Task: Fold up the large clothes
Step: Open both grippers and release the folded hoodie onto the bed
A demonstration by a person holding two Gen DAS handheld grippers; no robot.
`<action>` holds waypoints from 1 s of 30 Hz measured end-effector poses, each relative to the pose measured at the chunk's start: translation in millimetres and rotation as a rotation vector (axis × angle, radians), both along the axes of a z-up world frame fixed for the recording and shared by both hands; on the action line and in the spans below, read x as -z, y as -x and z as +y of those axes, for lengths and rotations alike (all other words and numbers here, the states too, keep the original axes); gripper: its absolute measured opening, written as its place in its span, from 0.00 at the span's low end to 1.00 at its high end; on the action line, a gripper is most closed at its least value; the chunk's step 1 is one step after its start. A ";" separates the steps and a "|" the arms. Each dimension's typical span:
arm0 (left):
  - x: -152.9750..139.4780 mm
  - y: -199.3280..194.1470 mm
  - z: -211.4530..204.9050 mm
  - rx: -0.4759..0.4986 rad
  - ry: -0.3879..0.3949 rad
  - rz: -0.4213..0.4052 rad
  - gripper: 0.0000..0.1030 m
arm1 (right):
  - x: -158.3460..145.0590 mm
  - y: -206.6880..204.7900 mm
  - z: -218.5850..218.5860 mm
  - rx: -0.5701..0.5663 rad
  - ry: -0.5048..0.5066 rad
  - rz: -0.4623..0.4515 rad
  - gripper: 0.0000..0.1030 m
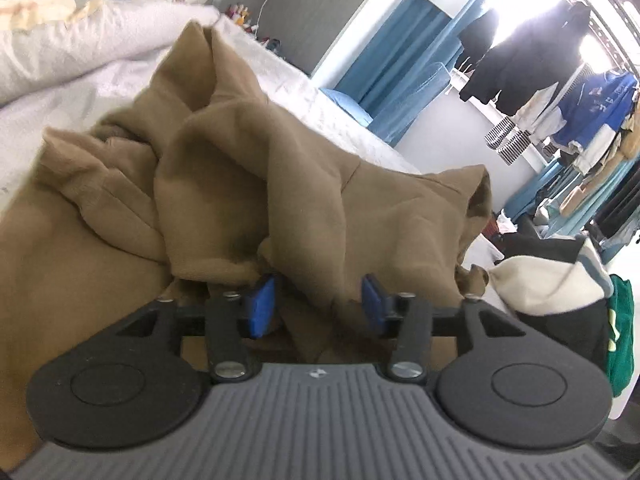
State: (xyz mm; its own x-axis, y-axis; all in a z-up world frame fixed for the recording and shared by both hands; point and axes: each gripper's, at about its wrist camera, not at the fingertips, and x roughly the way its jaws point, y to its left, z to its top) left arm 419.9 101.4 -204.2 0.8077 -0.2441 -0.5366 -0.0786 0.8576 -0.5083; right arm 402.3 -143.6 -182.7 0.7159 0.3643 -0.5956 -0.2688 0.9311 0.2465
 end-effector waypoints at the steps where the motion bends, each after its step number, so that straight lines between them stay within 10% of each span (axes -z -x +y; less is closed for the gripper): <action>1: -5.8 5.3 -0.4 -0.012 -0.034 -0.008 0.54 | -4.4 6.1 -2.5 -0.002 -0.014 -0.005 0.63; 9: -46.0 32.4 -17.7 0.012 -0.169 -0.223 0.54 | -38.0 31.2 -10.8 -0.018 -0.143 -0.150 0.65; 12: -46.9 20.2 -19.5 0.018 -0.162 -0.204 0.49 | -42.5 28.7 -8.2 -0.020 -0.179 -0.200 0.63; 17: -39.6 -11.1 -27.0 0.038 -0.183 -0.183 0.33 | -29.6 0.7 9.7 -0.033 -0.116 -0.168 0.29; 30: 26.5 -74.9 -14.2 0.009 -0.206 0.007 0.12 | 17.2 -56.9 35.5 -0.060 0.006 -0.048 0.25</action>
